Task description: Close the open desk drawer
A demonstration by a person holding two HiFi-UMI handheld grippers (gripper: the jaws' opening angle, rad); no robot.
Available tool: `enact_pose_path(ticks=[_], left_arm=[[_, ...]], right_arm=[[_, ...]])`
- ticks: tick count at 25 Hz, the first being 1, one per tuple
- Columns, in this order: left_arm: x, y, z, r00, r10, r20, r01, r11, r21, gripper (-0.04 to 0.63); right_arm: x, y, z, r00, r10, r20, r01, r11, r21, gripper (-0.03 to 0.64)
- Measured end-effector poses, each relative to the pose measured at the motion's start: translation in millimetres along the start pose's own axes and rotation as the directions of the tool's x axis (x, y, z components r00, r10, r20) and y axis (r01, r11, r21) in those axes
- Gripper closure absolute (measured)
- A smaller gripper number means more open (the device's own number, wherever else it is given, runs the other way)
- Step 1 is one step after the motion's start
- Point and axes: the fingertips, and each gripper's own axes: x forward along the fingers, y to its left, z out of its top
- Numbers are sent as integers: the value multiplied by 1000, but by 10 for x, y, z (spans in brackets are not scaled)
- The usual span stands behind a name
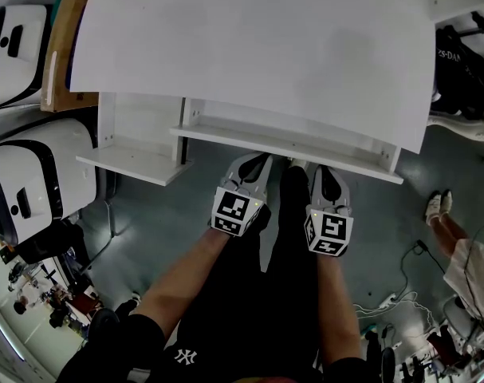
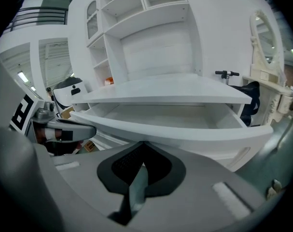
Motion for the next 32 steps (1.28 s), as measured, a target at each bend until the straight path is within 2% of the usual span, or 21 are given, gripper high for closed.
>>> enact_pose_path(ticks=[32], left_arm=[[581, 344, 431, 999, 53, 3, -52, 998, -27, 594]], right_arm=[[501, -267, 490, 999, 29, 36, -29, 1000, -5, 594]])
